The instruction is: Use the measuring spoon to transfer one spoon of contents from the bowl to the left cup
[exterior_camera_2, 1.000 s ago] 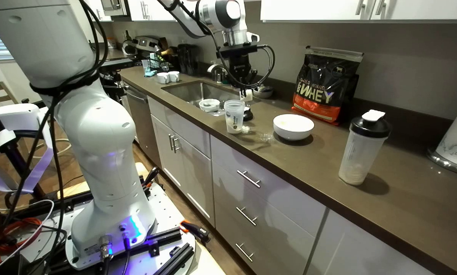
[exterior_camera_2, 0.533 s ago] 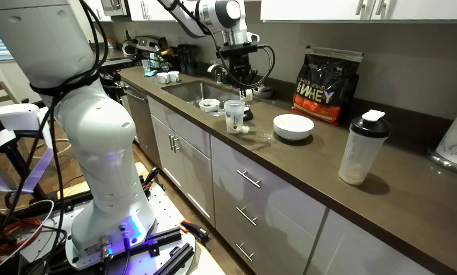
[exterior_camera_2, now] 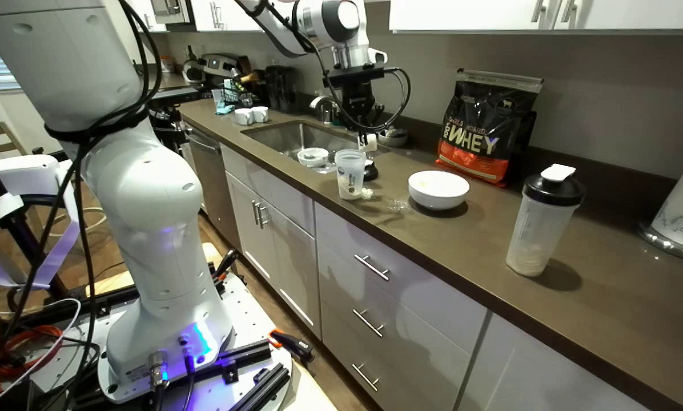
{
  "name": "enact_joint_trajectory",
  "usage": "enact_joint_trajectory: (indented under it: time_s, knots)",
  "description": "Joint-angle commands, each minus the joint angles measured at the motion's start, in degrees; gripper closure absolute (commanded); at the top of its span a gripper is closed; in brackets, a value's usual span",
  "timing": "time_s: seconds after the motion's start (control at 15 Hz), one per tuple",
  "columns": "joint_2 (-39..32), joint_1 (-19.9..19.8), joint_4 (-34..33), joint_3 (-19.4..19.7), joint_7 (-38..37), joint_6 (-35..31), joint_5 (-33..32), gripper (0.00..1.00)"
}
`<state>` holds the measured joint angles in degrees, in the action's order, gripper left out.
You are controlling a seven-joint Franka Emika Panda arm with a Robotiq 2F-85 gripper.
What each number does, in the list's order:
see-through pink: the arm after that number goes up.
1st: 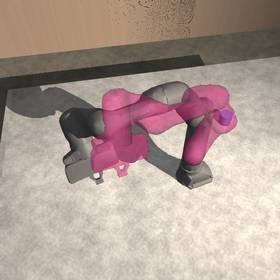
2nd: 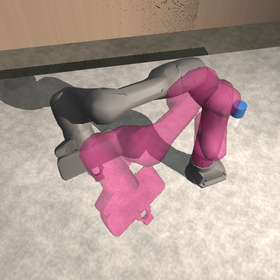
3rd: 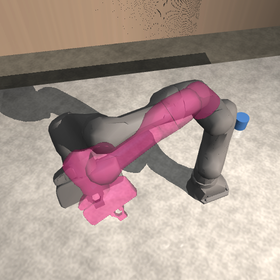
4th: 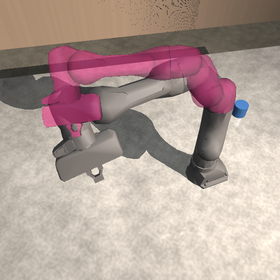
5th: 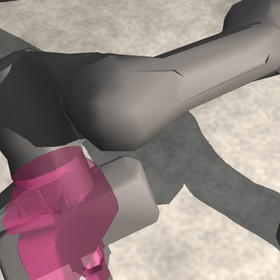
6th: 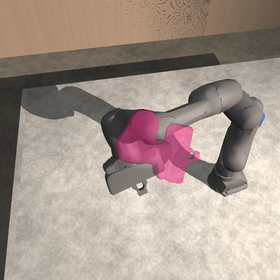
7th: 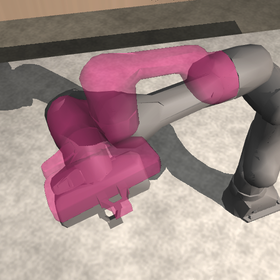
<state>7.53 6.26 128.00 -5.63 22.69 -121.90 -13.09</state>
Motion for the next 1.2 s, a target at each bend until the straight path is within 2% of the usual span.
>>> enact_joint_trajectory:
  time_s: [0.0,0.6,1.13]
  knots:
    - [0.17,0.55,0.03,-0.65,-2.17,-0.87,-1.03,0.99]
    - [-0.19,0.49,0.01,-2.03,-6.13,-2.8,-5.42,0.99]
    - [0.44,0.87,0.96,-2.58,-6.01,-2.46,-6.18,0.99]
